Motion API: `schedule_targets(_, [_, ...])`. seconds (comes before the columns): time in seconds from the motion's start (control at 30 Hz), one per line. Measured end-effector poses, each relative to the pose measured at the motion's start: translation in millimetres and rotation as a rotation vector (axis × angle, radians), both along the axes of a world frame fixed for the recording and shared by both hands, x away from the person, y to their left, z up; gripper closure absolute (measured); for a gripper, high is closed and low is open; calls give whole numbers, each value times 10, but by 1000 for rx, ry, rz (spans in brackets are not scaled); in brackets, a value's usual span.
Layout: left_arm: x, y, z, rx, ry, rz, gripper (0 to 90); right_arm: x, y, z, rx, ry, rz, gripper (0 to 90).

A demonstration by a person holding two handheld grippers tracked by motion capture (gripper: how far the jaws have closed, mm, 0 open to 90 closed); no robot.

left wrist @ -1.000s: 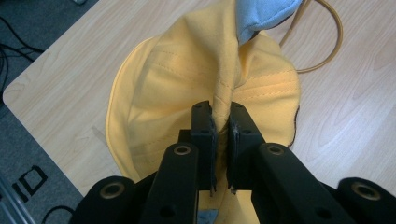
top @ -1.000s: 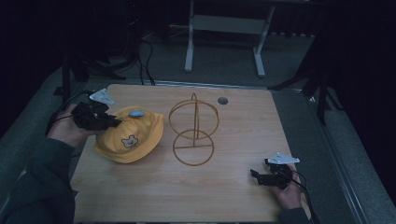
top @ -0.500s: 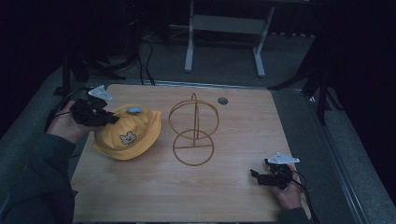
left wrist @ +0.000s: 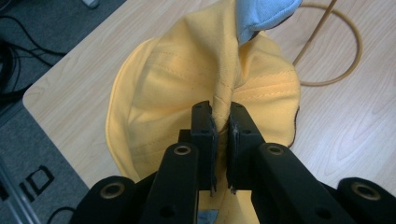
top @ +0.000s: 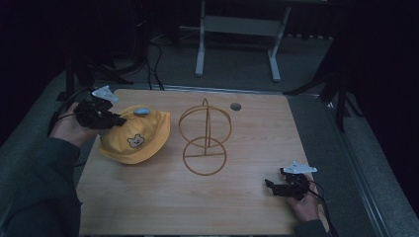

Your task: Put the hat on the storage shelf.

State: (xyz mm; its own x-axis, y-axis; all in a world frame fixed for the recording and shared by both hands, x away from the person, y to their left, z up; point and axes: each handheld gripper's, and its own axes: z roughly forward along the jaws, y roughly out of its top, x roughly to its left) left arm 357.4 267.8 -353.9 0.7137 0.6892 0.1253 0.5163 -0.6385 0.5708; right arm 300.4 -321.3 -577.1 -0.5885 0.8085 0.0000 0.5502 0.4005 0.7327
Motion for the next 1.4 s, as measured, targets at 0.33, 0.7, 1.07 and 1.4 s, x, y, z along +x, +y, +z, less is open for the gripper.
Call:
schedule_targets(0.33, [28, -32, 90, 1, -14, -6, 833, 0, 0, 0, 0, 0, 0, 181])
schedule_targets(0.7, [14, -56, 261, -7, -47, -22, 834, 0, 2, -1, 3, 0, -1, 181])
schedule_targets(1.07, [13, -71, 372, -11, -71, -40, 834, 0, 2, -1, 2, 0, -1, 181])
schedule_targets(1.4, [15, -107, 428, -9, -76, -59, 833, -1, 2, 0, 2, 1, -2, 181])
